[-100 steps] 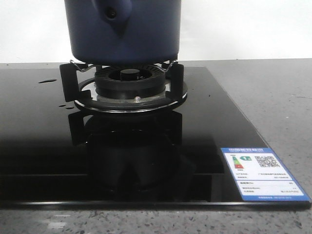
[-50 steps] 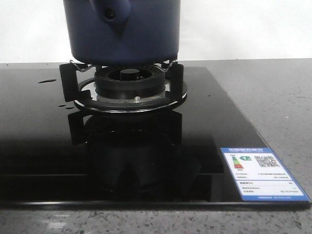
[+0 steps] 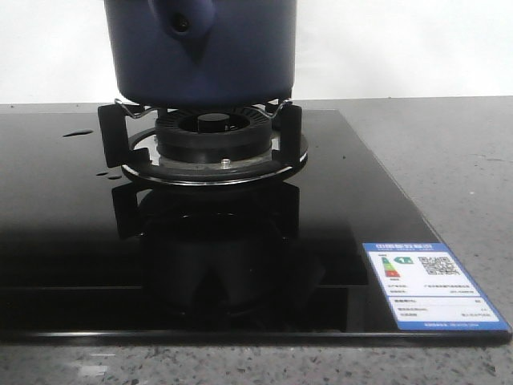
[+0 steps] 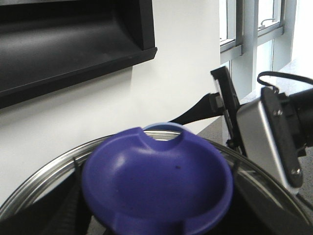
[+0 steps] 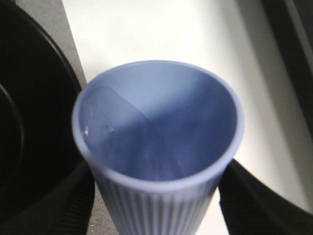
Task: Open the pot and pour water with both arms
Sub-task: 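Tilt the cup with the right gripper to pour water into the pot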
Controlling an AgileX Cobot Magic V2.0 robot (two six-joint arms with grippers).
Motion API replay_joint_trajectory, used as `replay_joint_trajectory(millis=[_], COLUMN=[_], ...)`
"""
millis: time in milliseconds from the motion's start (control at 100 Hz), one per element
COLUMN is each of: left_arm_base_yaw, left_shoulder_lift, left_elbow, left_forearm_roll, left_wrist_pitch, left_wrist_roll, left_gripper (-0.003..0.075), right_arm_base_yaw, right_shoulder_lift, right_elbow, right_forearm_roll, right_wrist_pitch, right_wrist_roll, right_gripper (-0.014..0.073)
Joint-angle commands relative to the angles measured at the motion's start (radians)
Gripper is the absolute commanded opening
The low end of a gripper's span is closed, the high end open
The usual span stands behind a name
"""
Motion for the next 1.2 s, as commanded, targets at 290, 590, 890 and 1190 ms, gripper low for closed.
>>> replay_joint_trajectory(millis=[290,590,890,1190], left_arm_base_yaw=[0.000,0.000,0.000,0.000], left_shoulder_lift=[-0.025,-0.025,-0.025,-0.025], left_elbow=[-0.033,-0.033,-0.033,-0.033], left_forearm_roll=[-0.085,-0.085,-0.085,-0.085], left_wrist_pitch=[-0.022,-0.022,-0.022,-0.022], left_wrist_roll=[-0.010,-0.010,-0.010,-0.010], left_gripper=[0.0302,0.0302,0.0302,0.0302], right_arm_base_yaw=[0.036,0.036,0.036,0.036], right_shoulder_lift=[-0.023,-0.021,-0.021,-0.021], right_elbow=[-0.037,-0.037,-0.037,-0.037], right_forearm_roll=[-0.181,-0.309,-0.360,-0.360], right_wrist_pitch=[-0.094,-0.133,-0.173,-0.145], right_wrist_roll=[-0.002,-0.002,-0.002,0.000], right_gripper=[0.0151,0.0151,0.0151,0.0150])
